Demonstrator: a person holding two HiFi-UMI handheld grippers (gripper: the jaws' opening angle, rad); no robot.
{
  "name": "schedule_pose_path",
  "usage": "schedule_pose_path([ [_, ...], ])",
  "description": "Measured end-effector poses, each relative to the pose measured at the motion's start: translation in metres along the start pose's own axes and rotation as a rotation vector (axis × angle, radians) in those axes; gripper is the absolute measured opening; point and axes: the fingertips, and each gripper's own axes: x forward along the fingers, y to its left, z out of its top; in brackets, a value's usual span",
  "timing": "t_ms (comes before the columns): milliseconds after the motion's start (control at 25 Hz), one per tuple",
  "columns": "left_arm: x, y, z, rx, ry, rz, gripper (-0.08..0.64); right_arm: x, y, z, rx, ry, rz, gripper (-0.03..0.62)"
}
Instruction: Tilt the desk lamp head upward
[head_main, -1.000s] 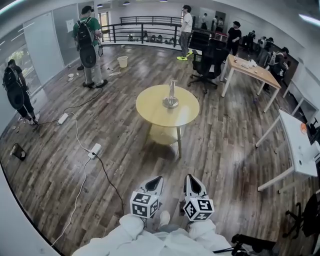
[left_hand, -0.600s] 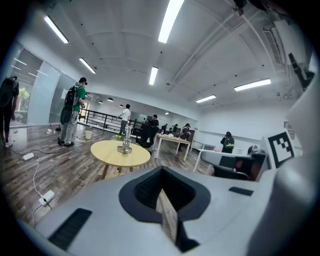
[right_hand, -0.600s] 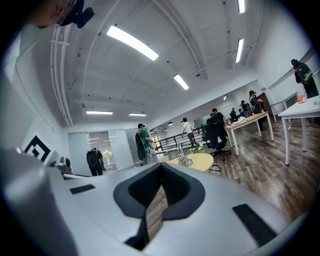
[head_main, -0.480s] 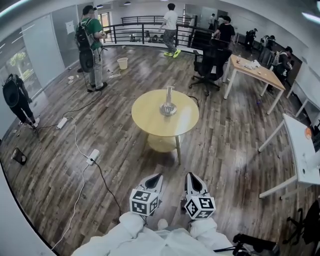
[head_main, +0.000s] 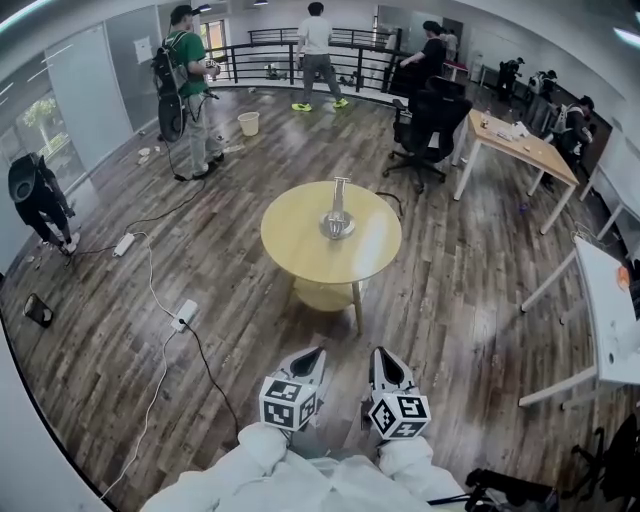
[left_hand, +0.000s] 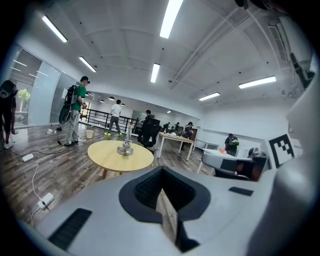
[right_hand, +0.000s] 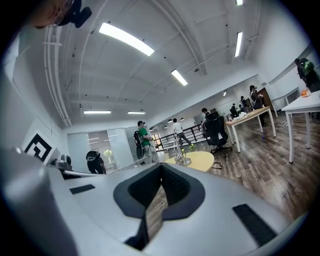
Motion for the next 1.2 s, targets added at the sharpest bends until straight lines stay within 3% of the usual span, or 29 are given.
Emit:
schedule_pose_path([
  [680,0.104,0.069,0.043,0.006,0.011,-0.024,0.002,0.126,-0.037,0.012,-0.004,0.01,-0.015,0.012],
  [1200,0.211,0.141,0.11,0.031,0.001,-0.059,0.002,0.263,-0.08,0.046,0.013,0.003,-0.053,0.012],
])
